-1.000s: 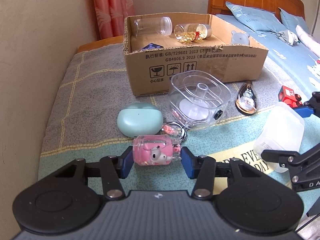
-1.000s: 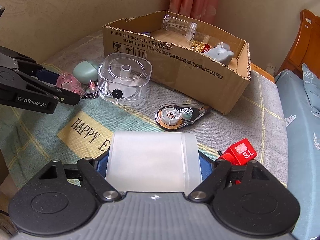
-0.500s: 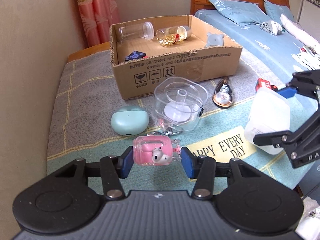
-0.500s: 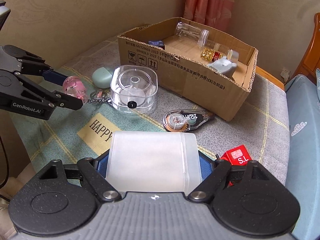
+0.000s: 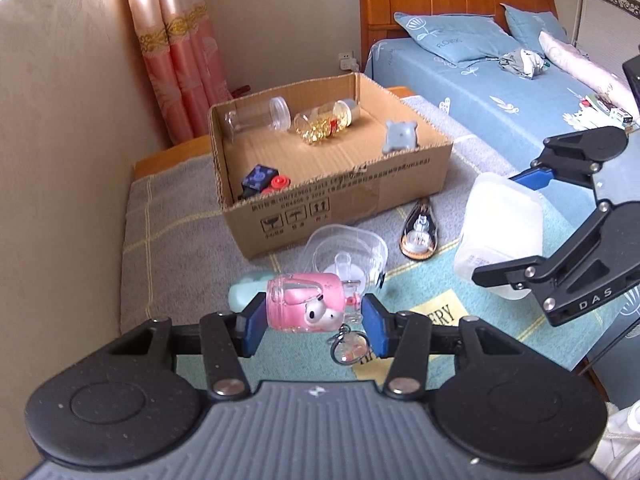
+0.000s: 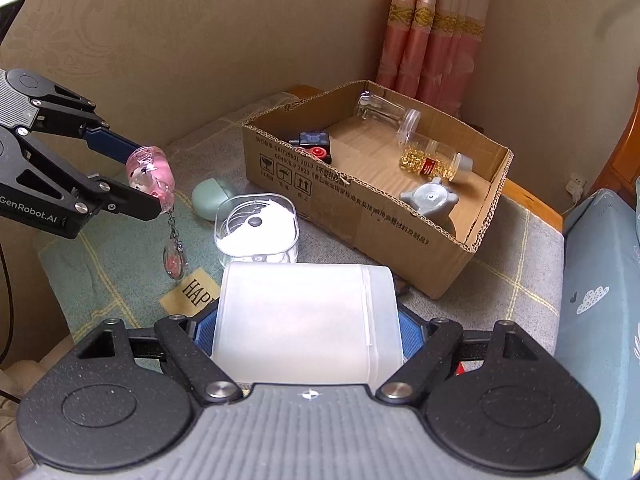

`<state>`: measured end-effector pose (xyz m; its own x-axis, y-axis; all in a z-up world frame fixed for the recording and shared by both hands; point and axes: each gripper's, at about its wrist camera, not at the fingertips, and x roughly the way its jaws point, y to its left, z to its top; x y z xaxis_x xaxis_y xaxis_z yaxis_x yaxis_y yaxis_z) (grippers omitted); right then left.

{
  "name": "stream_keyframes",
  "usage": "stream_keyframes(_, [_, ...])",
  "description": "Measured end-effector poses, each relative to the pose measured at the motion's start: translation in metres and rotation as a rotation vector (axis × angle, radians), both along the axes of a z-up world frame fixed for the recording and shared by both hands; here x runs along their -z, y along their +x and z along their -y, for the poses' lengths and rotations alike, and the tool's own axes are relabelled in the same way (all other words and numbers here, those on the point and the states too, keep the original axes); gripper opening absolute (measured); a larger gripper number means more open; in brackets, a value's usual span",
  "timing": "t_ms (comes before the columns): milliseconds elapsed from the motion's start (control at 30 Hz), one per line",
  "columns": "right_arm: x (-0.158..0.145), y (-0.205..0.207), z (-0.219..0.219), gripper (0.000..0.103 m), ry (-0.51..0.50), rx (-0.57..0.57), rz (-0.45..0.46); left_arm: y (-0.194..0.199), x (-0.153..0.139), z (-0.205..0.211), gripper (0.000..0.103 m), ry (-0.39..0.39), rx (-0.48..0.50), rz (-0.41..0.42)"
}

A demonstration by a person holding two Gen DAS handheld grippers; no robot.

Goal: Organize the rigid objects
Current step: 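Carry the pink case and white bottle into the box and open both tools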

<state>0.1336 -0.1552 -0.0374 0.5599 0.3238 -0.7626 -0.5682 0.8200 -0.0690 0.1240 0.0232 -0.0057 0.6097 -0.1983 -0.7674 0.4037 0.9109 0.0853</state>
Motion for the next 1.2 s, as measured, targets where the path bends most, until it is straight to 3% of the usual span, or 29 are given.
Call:
stream_keyframes(300, [-0.022,0.01,0.009,0.086,0.001,-0.008,0.05,0.019,-0.036,0.021,0.049,-0.022,0.068,0.063])
stream_keyframes(600, [-0.054,0.03,0.035,0.086,0.002,0.064,0.109,0.077,-0.073,0.057,0.049,-0.025,0.132,0.142])
stream_keyframes(767, [-0.067,0.039,0.046,0.086,-0.013,0.107,0.143,0.11,-0.066,0.074,0.049,-0.026,0.136,0.126])
stream_keyframes(933, [-0.075,0.044,0.053,0.086,-0.012,0.137,0.163,0.135,-0.035,0.083,0.049,-0.045,0.101,0.058])
stream_keyframes(1000, [-0.076,0.048,0.055,0.086,-0.008,0.145,0.163,0.138,-0.022,0.085,0.053,-0.06,0.11,0.029])
stream_keyframes(1067, [-0.077,0.051,0.056,0.086,-0.009,0.151,0.162,0.138,-0.014,0.082,0.077,-0.088,0.104,0.007])
stream_keyframes(1100, [-0.078,0.053,0.056,0.086,-0.011,0.153,0.162,0.136,-0.013,0.08,0.081,-0.1,0.1,0.006])
stream_keyframes(1200, [-0.081,0.058,0.056,0.086,-0.009,0.157,0.161,0.124,-0.015,0.07,0.084,-0.105,0.092,0.033])
